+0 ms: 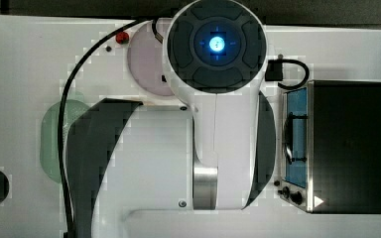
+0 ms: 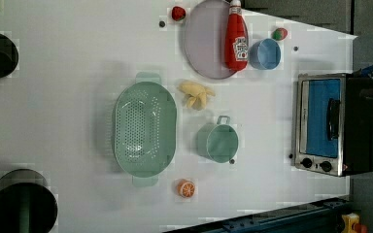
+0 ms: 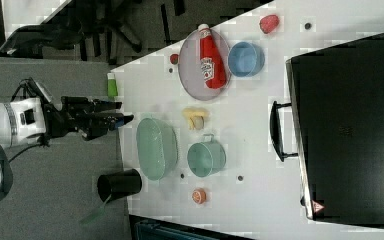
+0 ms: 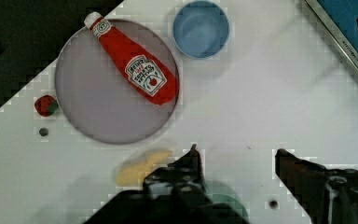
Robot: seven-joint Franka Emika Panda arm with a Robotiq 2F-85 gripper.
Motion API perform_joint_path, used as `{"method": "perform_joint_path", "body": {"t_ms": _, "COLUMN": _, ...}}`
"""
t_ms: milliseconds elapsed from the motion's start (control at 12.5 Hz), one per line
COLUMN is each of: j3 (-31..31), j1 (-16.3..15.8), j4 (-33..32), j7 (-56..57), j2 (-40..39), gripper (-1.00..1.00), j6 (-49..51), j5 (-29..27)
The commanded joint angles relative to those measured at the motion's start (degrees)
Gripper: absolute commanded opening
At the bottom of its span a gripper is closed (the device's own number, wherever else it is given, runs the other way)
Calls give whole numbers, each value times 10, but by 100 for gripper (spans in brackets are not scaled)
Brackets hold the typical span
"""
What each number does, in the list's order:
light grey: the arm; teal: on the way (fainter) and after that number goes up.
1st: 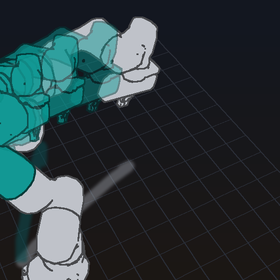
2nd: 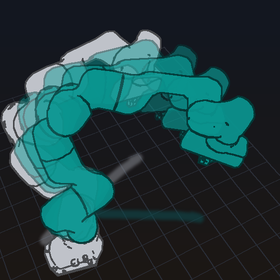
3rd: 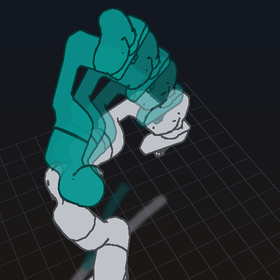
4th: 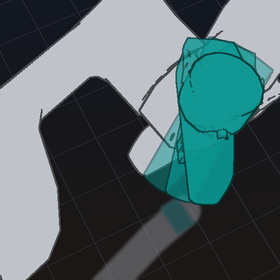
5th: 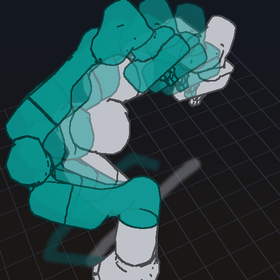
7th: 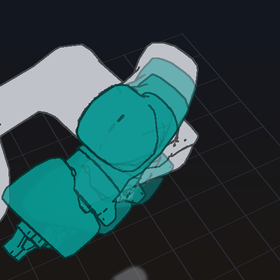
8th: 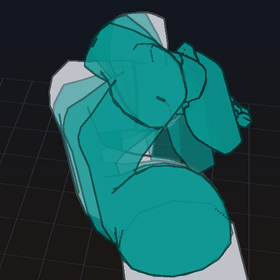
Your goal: Flap open oven.
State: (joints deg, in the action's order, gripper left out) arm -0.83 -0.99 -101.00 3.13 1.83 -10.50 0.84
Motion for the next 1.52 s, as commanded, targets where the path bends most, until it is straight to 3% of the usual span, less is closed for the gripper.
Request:
{"method": "perform_joint_path", "body": {"t_ms": 80, "j3": -29, "j1": 21, "j4": -127, "j7": -102, "j2": 218, "gripper": 59, "j6": 119, "j5": -4}}
{"method": "perform_joint_path", "body": {"t_ms": 240, "j3": -29, "j1": 21, "j4": -127, "j7": -102, "j2": 219, "gripper": 100, "j6": 119, "j5": -4}}
{"method": "perform_joint_path", "body": {"t_ms": 480, "j3": -29, "j1": 21, "j4": -126, "j7": -102, "j2": 219, "gripper": 100, "j6": 118, "j5": -4}}
{"method": "perform_joint_path", "body": {"t_ms": 560, "j3": -29, "j1": 21, "j4": -126, "j7": -102, "j2": 219, "gripper": 89, "j6": 118, "j5": -4}}
{"method": "perform_joint_path", "body": {"t_ms": 1040, "j3": -35, "j1": 22, "j4": -130, "j7": -102, "j2": 217, "gripper": -55, "j6": 119, "j5": -3}}
{"method": "perform_joint_path", "body": {"t_ms": 1200, "j3": -48, "j1": 24, "j4": -136, "j7": -87, "j2": 214, "gripper": -65, "j6": 118, "j5": -2}}
{"method": "perform_joint_path", "body": {"t_ms": 1520, "j3": -97, "j1": 27, "j4": -159, "j7": 123, "j2": 208, "gripper": -65, "j6": 96, "j5": 22}}
